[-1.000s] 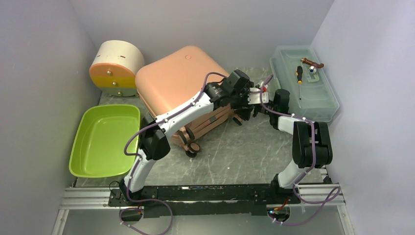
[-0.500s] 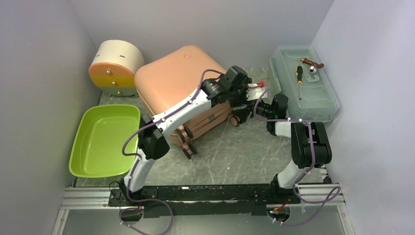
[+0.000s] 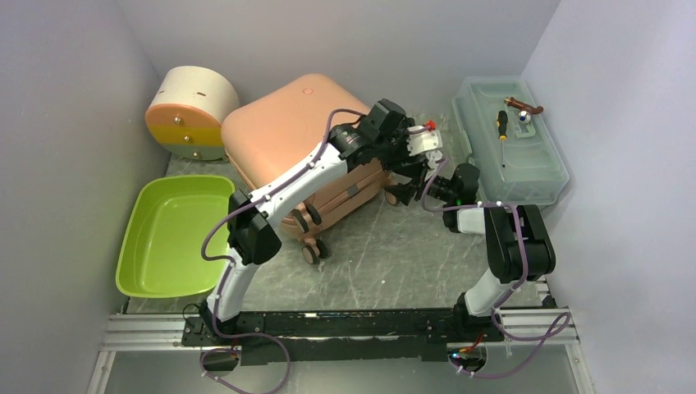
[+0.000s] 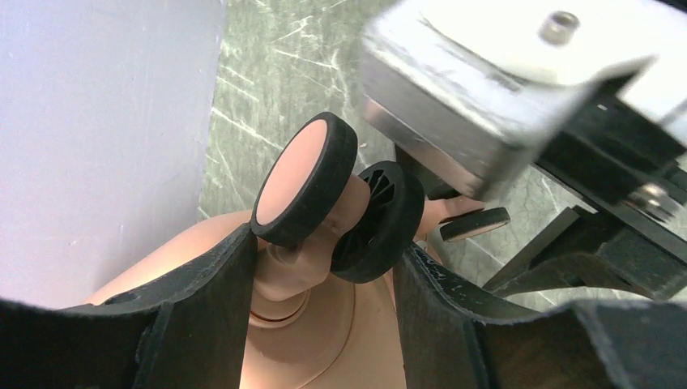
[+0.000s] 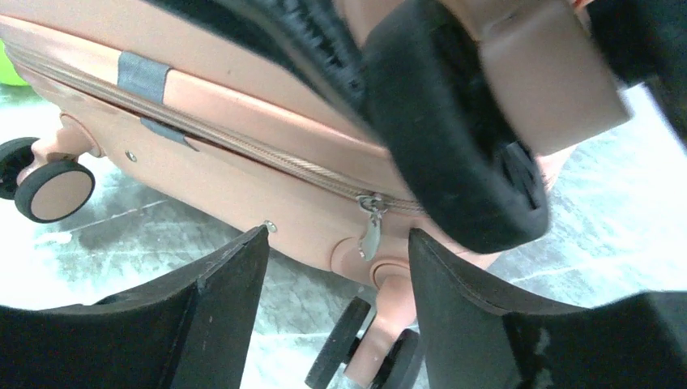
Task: Open, take out, and arrange the luggage
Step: Pick up the zipper from the luggage.
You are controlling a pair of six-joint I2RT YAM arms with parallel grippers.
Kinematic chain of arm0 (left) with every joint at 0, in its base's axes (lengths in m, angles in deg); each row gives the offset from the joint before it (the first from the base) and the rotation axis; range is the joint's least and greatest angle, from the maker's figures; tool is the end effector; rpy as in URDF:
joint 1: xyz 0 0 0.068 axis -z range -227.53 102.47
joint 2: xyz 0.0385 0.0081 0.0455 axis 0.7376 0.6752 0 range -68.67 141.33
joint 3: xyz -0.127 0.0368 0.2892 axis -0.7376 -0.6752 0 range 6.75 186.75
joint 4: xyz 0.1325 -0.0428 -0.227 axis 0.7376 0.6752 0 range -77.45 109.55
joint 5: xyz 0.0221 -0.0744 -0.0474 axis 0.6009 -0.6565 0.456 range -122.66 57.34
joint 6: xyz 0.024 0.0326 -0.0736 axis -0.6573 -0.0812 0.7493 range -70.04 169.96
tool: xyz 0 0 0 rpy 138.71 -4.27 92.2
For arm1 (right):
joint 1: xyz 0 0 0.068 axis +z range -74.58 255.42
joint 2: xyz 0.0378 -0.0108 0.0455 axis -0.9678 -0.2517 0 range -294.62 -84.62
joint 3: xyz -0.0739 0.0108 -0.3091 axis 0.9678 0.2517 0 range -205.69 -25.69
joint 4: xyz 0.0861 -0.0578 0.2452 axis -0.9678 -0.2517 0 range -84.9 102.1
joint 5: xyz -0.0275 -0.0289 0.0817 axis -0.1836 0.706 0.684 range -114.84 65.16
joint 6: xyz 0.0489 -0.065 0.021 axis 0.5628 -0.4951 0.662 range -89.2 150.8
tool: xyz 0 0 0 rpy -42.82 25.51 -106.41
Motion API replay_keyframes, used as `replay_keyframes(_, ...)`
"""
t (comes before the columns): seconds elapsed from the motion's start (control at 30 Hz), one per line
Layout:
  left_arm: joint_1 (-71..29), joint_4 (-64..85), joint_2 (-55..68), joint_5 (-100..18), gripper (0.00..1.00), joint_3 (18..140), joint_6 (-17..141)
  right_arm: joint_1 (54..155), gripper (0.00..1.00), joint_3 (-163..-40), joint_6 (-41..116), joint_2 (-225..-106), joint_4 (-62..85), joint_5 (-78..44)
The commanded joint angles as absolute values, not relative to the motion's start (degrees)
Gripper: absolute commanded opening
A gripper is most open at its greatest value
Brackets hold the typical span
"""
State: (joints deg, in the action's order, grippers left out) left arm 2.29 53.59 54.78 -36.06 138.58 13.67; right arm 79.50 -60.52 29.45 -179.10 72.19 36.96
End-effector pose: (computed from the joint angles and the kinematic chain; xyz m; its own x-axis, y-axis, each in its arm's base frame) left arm 0.3541 -0.4261 0.3887 0.1899 0.6910 -0.6974 0.8468 0.2442 0.4726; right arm 0.3256 0.0882 0.2384 0.0293 -0.0091 -0.9995 -0.9122 0.4086 -0.0305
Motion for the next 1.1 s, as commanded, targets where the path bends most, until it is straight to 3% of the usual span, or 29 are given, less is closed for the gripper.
replay_keyframes(0.0, -3.17, 45.22, 41.31, -29.9, 0.0, 145.95, 30.49, 81.68, 0.64, -62.08, 25.41, -176.56, 71.62, 33.51)
replay_keyframes(0.17, -3.65, 45.58, 40.66, -30.46, 0.0, 145.22, 31.58, 82.62, 0.39, -63.72, 25.0, -176.2, 69.58, 29.58)
replay_keyframes(0.43, -3.95, 46.57, 40.35, -32.13, 0.0, 145.08, 32.28, 82.61, 0.24, -63.66, 25.27, -174.23, 69.57, 26.7)
replay_keyframes(0.53, -3.97, 46.65, 40.22, -32.13, 0.0, 144.85, 32.3, 82.6, 0.3, -64.31, 25.66, -173.86, 69.47, 28.2)
replay_keyframes(0.63, -3.98, 46.81, 40.07, -32.13, 0.0, 144.82, 32.36, 82.63, 0.51, -64.74, 25.44, -174.13, 69.53, 31.36)
replay_keyframes(0.73, -3.95, 46.91, 39.9, -32.13, 0.0, 144.91, 32.47, 82.92, 0.61, -64.71, 24.57, -174.44, 69.62, 32.36)
replay_keyframes(1.07, -4.0, 47.62, 40.02, -34.32, 0.0, 144.89, 33.56, 84.95, 0.59, -67.39, 27.52, -176.52, 72.16, 30.43)
